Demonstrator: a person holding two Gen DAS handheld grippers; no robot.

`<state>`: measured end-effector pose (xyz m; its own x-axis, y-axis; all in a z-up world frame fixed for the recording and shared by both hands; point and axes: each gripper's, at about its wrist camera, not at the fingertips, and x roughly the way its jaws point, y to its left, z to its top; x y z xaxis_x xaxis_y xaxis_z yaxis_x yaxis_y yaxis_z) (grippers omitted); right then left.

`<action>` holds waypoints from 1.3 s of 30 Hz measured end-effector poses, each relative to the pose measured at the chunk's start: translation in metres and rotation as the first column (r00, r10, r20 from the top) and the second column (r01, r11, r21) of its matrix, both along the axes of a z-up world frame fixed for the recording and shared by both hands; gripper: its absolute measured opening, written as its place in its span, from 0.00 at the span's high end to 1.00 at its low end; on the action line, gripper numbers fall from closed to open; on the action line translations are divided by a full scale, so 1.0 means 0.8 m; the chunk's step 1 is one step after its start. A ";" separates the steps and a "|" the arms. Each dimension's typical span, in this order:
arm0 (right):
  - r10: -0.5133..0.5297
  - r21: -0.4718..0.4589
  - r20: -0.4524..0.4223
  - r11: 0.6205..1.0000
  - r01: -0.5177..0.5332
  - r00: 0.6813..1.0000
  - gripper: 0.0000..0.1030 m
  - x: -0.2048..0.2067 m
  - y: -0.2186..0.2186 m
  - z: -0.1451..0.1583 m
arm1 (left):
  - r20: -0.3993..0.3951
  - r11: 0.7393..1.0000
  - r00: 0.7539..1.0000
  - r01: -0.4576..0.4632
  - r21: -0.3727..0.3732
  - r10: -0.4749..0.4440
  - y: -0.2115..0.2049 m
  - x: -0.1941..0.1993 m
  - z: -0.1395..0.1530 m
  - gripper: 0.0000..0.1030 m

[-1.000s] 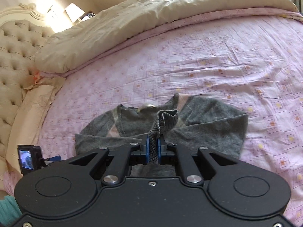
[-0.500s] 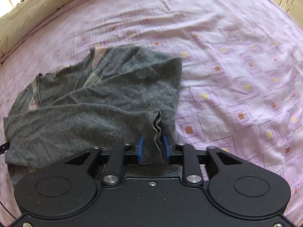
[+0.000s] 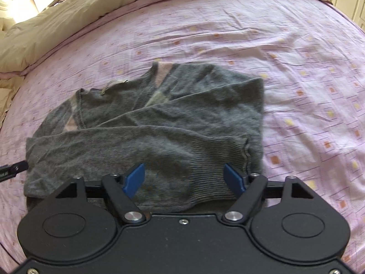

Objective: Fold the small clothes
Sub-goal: 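Fold the side edge over the sleeves toward the center, open right gripper, then move both open grippers over the sweater to its ribbed hem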

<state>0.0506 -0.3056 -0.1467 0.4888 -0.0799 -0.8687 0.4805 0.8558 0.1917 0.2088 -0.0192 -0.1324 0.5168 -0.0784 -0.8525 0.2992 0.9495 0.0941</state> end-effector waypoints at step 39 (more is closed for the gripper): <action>0.056 -0.116 -0.120 0.991 -0.070 0.991 0.00 -0.126 0.046 -0.067 | -0.166 0.972 0.968 -0.207 -0.107 0.188 0.101 -0.089 -0.030 0.14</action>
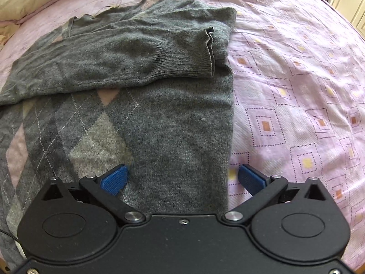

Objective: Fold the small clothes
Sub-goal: 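Move both open grippers over the sweater to its ribbed hem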

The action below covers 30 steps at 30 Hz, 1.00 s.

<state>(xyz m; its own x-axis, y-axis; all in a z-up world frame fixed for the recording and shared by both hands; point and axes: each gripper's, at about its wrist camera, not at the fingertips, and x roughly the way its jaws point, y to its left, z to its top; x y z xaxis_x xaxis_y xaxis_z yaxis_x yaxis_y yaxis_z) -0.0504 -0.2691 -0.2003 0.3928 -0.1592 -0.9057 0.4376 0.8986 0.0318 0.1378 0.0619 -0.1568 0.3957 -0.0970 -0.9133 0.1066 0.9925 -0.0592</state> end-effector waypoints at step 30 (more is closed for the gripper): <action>0.271 0.082 0.037 0.958 -0.273 0.962 0.01 -0.145 0.018 0.006 | -0.070 0.960 0.966 0.256 0.111 -0.249 -0.033 -0.255 -0.026 0.14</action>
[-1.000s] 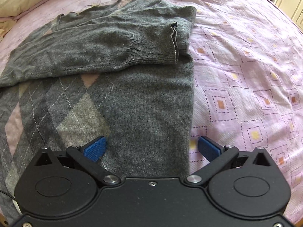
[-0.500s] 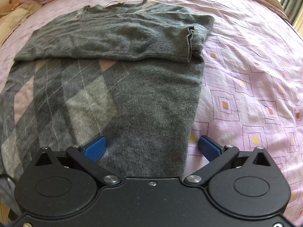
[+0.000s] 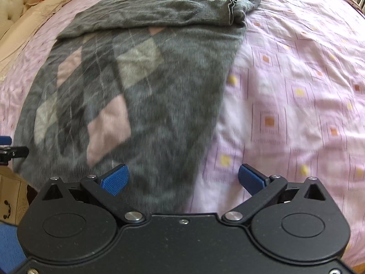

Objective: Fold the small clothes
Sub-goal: 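Move both open grippers over the sweater to its ribbed hem, then grasp the ribbed hem of the grey sweater with both grippers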

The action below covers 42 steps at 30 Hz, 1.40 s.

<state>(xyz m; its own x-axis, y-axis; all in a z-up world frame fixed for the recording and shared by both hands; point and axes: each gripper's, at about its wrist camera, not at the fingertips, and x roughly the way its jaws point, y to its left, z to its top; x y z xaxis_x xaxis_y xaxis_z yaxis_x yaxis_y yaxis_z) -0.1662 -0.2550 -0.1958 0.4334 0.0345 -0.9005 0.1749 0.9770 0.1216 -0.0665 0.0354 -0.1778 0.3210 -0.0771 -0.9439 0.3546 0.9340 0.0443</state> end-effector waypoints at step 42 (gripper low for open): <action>-0.041 0.296 0.059 0.955 0.022 0.997 0.41 -0.057 0.006 -0.005 | 0.074 0.991 0.993 0.097 -0.095 -0.090 -0.015 -0.019 0.002 0.37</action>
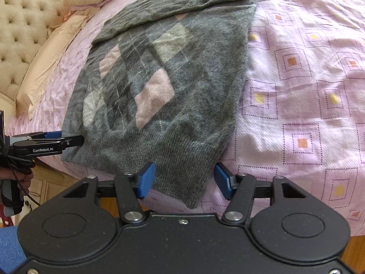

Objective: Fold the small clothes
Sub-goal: 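Grasp the ribbed hem of the grey sweater with both grippers, then lift the hem with both grippers and fold it toward the collar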

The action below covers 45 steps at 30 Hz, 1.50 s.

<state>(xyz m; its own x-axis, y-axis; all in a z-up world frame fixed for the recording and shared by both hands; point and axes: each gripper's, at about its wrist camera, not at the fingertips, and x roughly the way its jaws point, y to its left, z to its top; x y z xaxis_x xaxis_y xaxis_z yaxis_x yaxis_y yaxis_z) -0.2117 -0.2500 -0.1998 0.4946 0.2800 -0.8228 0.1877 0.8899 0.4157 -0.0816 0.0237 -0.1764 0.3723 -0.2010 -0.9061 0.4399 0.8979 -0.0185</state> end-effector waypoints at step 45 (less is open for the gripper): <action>-0.221 0.157 0.192 0.969 0.192 0.956 0.87 0.053 -0.059 0.123 | -0.019 0.904 0.969 -0.238 -0.355 0.248 0.062 0.060 0.109 0.96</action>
